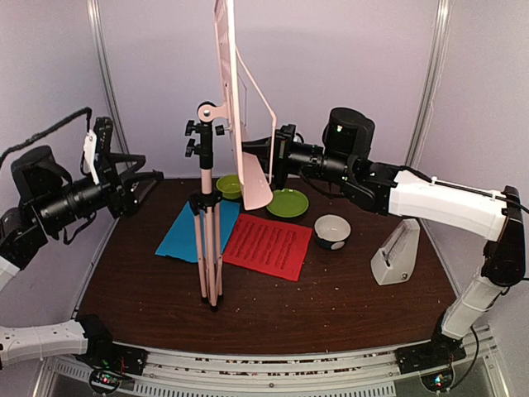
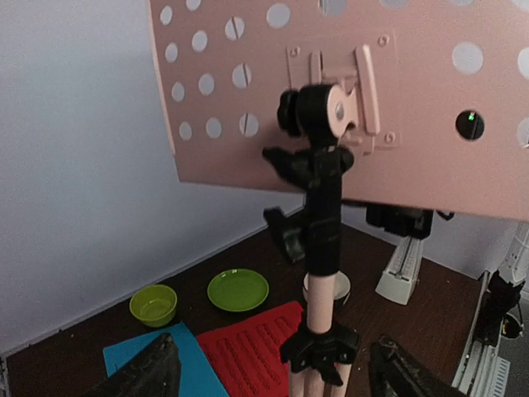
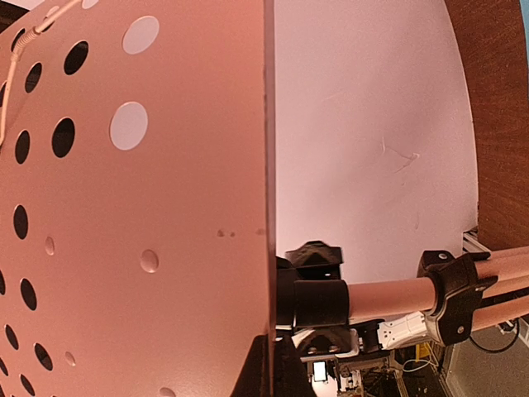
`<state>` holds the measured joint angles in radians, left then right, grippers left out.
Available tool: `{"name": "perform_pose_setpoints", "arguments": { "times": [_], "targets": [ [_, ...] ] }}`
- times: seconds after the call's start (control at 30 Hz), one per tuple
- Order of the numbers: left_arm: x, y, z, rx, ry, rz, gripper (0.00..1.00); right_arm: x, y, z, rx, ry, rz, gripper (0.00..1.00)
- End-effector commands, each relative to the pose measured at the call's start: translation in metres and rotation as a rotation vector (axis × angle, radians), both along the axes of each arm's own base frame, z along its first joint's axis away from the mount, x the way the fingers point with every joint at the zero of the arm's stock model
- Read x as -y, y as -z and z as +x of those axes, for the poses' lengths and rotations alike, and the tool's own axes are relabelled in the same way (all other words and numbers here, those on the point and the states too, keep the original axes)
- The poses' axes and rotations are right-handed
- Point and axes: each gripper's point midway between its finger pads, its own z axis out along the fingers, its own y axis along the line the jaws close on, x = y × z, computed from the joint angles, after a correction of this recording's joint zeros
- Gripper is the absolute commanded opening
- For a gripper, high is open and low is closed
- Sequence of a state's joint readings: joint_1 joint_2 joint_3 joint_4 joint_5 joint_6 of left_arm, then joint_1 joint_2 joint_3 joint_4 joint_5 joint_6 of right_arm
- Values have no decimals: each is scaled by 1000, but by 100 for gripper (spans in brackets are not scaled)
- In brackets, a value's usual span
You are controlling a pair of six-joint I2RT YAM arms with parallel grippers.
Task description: Set up the instrument practice props
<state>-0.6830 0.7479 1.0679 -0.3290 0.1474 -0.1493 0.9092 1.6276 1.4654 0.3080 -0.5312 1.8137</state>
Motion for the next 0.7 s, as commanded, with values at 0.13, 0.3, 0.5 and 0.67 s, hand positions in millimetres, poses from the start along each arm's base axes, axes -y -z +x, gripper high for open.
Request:
{"name": "perform_pose_setpoints", "arguments": {
  "times": [0.13, 0.3, 0.5, 0.67],
  "targets": [
    [-33, 111, 5, -183, -205, -32, 78, 42, -121, -20, 253, 50, 355, 0],
    [-29, 149, 0, -221, -197, 26, 76, 44, -122, -18, 262, 71, 352, 0],
    [-6, 178, 4, -235, -195, 70, 72, 45, -124, -15, 266, 92, 354, 0],
    [21, 178, 14, -201, -228, 110, 61, 48, -129, -14, 266, 108, 371, 0]
  ]
}}
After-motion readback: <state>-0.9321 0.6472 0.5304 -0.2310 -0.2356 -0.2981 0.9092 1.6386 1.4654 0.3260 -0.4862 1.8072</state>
